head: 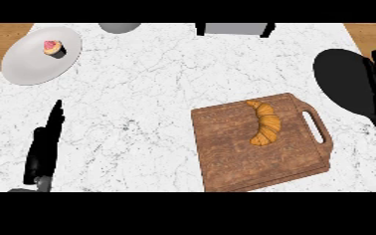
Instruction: Pick the croissant from the cutting board and place it in the pan
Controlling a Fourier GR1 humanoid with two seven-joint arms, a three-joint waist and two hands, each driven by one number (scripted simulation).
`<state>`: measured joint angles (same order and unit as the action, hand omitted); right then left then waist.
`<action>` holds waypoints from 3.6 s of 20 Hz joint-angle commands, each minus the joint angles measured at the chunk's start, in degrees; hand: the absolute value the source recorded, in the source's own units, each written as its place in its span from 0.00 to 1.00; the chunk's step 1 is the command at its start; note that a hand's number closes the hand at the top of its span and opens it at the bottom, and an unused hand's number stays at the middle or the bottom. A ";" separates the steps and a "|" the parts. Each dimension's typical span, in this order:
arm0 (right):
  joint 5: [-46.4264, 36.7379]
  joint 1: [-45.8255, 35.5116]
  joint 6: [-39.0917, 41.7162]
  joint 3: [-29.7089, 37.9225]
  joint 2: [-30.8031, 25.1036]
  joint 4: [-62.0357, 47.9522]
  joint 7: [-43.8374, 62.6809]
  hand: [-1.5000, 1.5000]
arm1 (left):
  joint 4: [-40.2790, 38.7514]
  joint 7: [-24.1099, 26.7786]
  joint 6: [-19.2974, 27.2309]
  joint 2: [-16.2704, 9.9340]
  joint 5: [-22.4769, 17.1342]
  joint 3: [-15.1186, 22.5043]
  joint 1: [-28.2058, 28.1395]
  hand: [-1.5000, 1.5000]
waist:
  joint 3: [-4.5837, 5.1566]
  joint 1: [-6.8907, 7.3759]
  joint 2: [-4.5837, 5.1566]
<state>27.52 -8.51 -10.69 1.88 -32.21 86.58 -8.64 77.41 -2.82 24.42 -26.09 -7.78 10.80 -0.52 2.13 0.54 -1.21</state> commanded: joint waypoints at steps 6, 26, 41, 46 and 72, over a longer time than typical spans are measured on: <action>9.96 -15.92 21.61 -5.73 -0.13 1.77 1.58 1.00 | 8.71 -0.21 -6.63 4.76 -7.19 -0.15 11.59 0.50 | -2.25 2.79 1.47; -28.76 -11.83 28.25 -8.51 -20.92 -5.21 -12.90 0.00 | 8.97 -3.49 -9.86 7.31 -9.90 -3.39 9.61 0.50 | -2.06 0.33 1.29; -48.77 -21.96 42.27 -30.08 -16.97 -2.35 5.29 0.00 | 10.18 -8.74 -12.76 4.57 -11.29 -6.63 12.97 0.50 | -2.08 0.18 1.40; -48.84 -21.84 49.39 -25.93 -16.20 4.48 9.76 0.00 | 8.89 -5.53 -13.71 6.27 -10.03 -8.31 10.23 0.50 | -2.08 -0.69 1.14; -76.58 -19.70 51.76 -27.04 4.44 4.18 19.82 0.00 | 15.22 -12.05 -14.00 11.39 -3.59 -9.60 10.99 0.50 | -2.13 -0.25 1.22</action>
<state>-45.13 -28.09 42.38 -25.14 -30.94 94.27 11.48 90.66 -12.48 9.74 -15.83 -12.36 0.96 9.66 0.01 0.25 0.02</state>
